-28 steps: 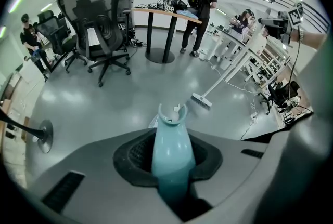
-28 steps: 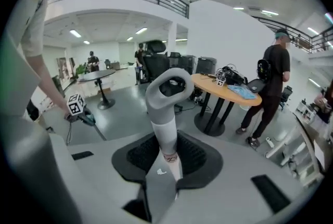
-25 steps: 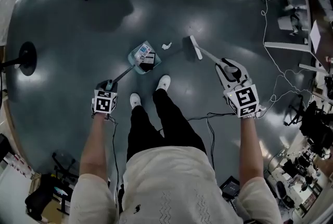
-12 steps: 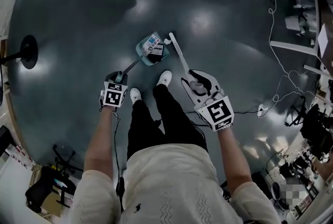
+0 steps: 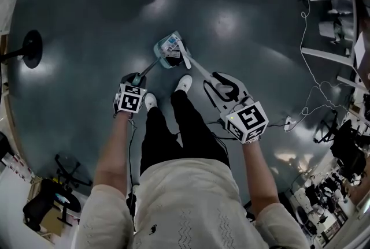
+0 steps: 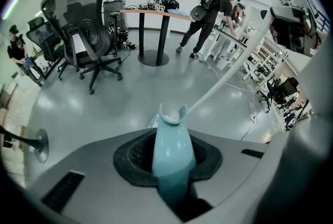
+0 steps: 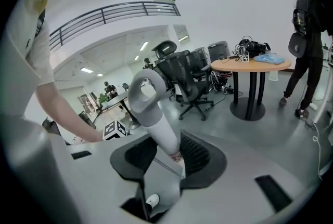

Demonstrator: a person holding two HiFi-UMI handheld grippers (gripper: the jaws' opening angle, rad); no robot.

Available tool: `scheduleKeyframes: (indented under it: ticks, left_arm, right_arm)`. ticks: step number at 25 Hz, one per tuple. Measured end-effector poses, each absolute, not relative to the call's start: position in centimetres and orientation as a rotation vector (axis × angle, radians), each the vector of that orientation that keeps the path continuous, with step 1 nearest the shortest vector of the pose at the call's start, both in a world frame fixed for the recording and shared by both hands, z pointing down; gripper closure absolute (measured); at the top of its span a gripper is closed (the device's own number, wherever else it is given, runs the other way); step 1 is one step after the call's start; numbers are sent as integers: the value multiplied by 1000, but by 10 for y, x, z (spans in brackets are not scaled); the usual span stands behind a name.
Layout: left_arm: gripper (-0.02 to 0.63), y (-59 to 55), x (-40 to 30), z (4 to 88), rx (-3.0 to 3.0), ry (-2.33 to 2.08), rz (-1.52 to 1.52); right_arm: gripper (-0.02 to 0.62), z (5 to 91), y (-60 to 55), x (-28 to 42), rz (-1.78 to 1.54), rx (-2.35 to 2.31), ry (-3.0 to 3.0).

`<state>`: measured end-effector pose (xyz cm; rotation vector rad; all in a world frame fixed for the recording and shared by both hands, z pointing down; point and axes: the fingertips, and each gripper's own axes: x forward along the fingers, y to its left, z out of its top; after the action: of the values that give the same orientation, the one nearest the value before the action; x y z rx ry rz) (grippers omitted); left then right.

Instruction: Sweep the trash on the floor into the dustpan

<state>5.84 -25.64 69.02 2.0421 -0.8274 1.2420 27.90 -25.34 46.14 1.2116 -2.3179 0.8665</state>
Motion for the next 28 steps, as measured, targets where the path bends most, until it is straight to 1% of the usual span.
scheduleKeyframes:
  ticks: [14,28]
  left_arm:
    - [514,-256,49,687,2038,-821,1231]
    - [514,-249,47,687,2042,-816,1239]
  right_arm:
    - [457,461,-239,252,832,1185,-2291]
    - [456,463,-219,242,827,1187,-2276]
